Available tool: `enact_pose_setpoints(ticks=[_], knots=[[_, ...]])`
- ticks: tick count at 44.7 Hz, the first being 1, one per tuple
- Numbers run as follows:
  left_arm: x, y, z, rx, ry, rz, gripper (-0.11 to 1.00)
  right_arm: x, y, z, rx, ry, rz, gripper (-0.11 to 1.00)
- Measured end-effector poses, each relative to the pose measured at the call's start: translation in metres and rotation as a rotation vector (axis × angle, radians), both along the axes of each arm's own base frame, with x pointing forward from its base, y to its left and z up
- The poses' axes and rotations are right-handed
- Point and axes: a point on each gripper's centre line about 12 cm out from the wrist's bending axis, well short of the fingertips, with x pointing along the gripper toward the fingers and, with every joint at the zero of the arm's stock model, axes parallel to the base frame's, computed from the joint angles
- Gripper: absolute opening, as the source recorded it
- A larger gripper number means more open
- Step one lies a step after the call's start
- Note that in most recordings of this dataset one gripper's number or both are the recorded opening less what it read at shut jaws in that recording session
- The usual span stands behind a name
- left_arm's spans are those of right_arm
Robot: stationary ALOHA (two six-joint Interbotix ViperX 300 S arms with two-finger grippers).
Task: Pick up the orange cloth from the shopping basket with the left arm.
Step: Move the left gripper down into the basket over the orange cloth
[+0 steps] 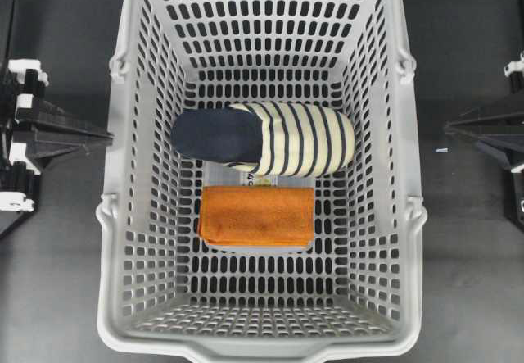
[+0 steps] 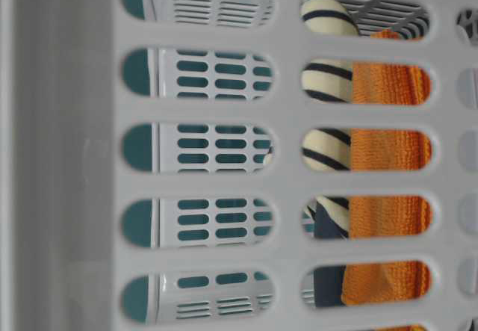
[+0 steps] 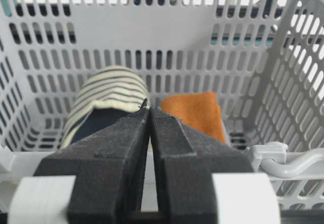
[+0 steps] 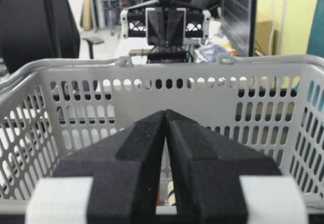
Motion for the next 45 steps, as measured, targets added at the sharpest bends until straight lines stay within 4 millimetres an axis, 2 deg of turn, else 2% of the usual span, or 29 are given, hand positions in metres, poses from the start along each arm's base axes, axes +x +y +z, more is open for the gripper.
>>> enact_pose_setpoints(ticks=[4,16,20,28,31,40,43,45], knots=[[0.003,-0.001,0.006,-0.002,0.022,-0.006,0.00,0.000,0.000,0.000,0.006,0.003,-0.001,0.00],[0.033,-0.003,0.042,0.027,0.208,-0.013,0.00,0.001,0.000,-0.008,0.064,0.068,0.000,0.02],[0.048,-0.004,0.050,0.028,0.279,-0.012,0.00,0.002,0.000,-0.012,0.064,0.120,-0.001,0.18],[0.085,-0.004,0.052,0.030,0.432,-0.009,0.00,0.002,0.000,-0.016,0.064,0.167,0.000,0.66],[0.097,-0.004,0.052,0.023,0.484,-0.007,0.00,0.001,0.000,-0.015,0.059,0.166,0.000,0.77],[0.134,-0.005,0.049,0.027,0.648,-0.004,0.04,-0.001,0.000,-0.013,0.053,0.154,0.001,0.75],[0.147,-0.006,0.044,0.025,0.714,-0.003,0.12,-0.001,0.000,-0.012,0.052,0.150,0.001,0.75],[0.155,-0.007,0.041,0.030,0.749,-0.005,0.22,-0.001,0.000,-0.012,0.050,0.152,0.001,0.75]])
